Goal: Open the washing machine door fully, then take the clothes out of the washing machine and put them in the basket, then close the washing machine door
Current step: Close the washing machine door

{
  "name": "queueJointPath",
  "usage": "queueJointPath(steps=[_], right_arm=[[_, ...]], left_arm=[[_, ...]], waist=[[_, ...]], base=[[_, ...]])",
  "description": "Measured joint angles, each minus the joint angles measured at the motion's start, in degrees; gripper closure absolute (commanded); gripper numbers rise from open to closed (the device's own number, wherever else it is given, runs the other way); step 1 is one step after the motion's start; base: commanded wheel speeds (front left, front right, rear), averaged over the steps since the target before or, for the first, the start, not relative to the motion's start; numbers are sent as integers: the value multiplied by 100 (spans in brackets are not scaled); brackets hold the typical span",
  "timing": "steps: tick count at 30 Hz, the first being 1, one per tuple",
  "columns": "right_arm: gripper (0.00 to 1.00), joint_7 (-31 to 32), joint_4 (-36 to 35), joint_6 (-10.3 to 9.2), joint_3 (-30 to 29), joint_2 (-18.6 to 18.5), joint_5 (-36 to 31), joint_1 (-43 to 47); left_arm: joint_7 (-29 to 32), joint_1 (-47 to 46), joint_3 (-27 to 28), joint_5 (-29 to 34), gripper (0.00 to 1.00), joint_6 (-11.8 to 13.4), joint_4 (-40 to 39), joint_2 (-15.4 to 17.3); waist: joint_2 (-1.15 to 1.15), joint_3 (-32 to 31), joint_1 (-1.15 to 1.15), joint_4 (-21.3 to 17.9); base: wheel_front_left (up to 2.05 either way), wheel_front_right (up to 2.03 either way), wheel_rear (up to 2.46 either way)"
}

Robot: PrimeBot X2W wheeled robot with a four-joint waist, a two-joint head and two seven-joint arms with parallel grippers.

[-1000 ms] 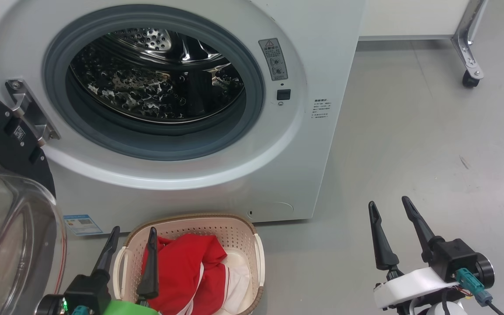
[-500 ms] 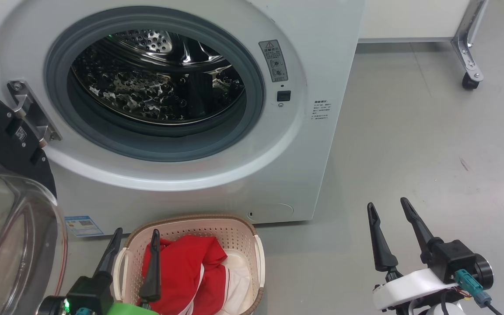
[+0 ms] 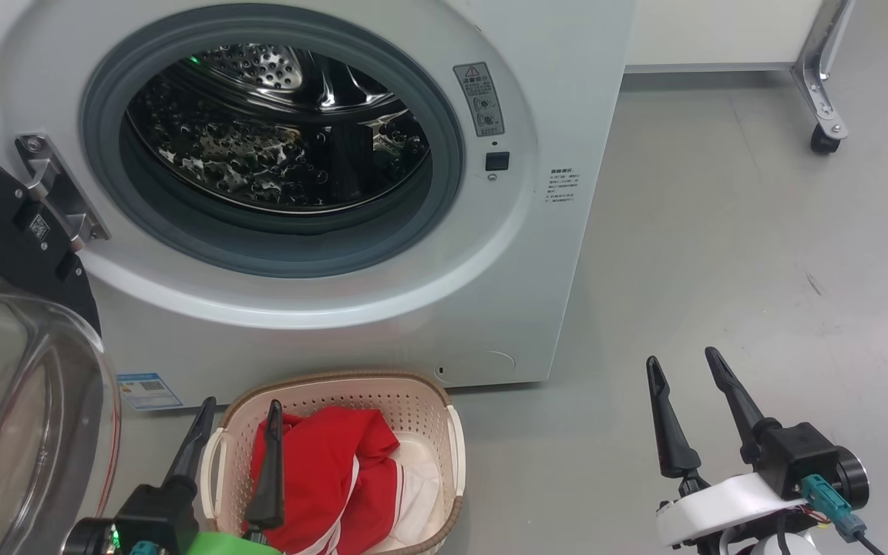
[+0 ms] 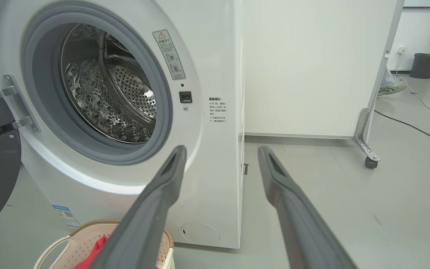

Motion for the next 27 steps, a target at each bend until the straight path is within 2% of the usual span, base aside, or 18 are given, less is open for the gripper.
queueJointPath(steps=[16,27], right_arm=[[0,0,-31,-43,10,0,0,-1],[0,0,-35,-44,-9,0,0,-1]], left_arm=[[91,17,-65,9,0,14,-172,46],[92,18,-12,46,0,43,-264,60]], waist=[[0,70,0,-19],[0,118,0,-13]], base=[[-98,98,0],[-62,62,0]])
